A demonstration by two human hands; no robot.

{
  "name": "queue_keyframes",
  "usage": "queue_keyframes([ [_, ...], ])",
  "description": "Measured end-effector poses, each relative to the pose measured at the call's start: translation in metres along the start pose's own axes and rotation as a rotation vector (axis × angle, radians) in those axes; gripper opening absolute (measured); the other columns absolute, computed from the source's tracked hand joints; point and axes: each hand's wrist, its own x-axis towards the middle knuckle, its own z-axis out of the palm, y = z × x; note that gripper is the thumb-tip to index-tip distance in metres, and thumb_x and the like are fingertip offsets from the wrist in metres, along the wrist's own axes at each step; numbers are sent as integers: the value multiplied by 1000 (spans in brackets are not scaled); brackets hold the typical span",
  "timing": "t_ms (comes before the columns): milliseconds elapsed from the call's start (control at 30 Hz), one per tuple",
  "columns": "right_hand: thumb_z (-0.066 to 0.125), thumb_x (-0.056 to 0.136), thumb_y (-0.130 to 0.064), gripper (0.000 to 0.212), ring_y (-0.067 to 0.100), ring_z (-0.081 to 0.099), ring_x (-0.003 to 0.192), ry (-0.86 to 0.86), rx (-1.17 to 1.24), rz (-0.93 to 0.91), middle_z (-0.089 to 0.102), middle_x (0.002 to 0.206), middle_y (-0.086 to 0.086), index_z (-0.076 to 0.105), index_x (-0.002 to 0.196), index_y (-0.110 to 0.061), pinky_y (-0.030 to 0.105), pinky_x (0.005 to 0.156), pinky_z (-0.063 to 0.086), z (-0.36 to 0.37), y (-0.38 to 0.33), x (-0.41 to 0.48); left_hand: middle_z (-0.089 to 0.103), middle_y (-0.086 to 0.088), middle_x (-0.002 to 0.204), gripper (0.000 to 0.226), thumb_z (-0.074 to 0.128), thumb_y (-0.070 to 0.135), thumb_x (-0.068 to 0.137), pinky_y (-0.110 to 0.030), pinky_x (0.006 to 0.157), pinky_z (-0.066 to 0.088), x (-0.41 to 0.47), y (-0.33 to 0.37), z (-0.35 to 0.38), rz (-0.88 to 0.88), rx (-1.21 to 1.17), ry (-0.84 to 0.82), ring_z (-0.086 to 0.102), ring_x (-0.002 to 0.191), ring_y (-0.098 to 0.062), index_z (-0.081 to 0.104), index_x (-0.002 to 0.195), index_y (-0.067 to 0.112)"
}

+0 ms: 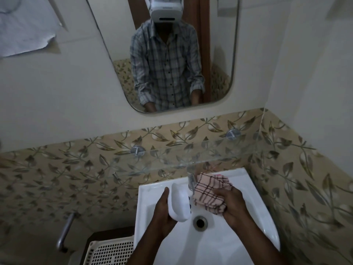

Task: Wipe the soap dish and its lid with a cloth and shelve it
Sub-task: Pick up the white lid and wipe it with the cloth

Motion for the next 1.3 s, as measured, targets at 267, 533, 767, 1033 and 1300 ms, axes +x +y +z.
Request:
queue_keyframes([
  [267, 55, 76, 11, 59, 8, 65, 109, -590, -1031, -755, 69, 118, -9, 61, 120, -28, 16, 91, 51, 16, 38, -18, 75, -22, 102, 64, 37, 55, 99, -41, 73, 60, 11, 23, 22, -111, 102, 48, 75, 90, -33, 57, 129, 2],
  [533, 53, 95, -3, 32, 28, 52, 127, -1120, -1673, -1594, 62, 128, 11, 63, 124, -13, 46, 122, 20, -3, 1, 19, 70, -23, 104, 54, 45, 51, 97, -46, 80, 55, -14, 32, 29, -294, 292, -36, 67, 88, -38, 63, 122, 7],
  [767, 61, 80, -1, 39, 32, 61, 119, -736, -1344, -1375, 69, 120, 17, 69, 117, -8, 41, 110, 43, 16, 29, -15, 73, -19, 80, 41, 51, 30, 100, -37, 65, 58, -25, 49, 48, -46, 264, 93, 72, 72, -30, 76, 85, 1],
  [1033, 64, 83, -6, 19, 31, 72, 75, -438, -752, -248, 75, 86, 11, 68, 101, -4, 38, 71, 58, 54, 8, -34, 72, -12, 103, 39, 50, 56, 94, -44, 83, 57, -33, 30, 71, 249, 293, 360, 67, 96, -29, 67, 98, 21],
  [1300, 74, 84, -10, 24, 35, 71, 96, -440, -214, -63, 74, 105, 21, 70, 108, -4, 47, 84, 59, 55, -16, -40, 16, 23, 162, 83, 35, 75, 88, -33, 119, 26, -29, -1, 33, 777, 962, -30, 20, 150, -4, 8, 156, 36],
])
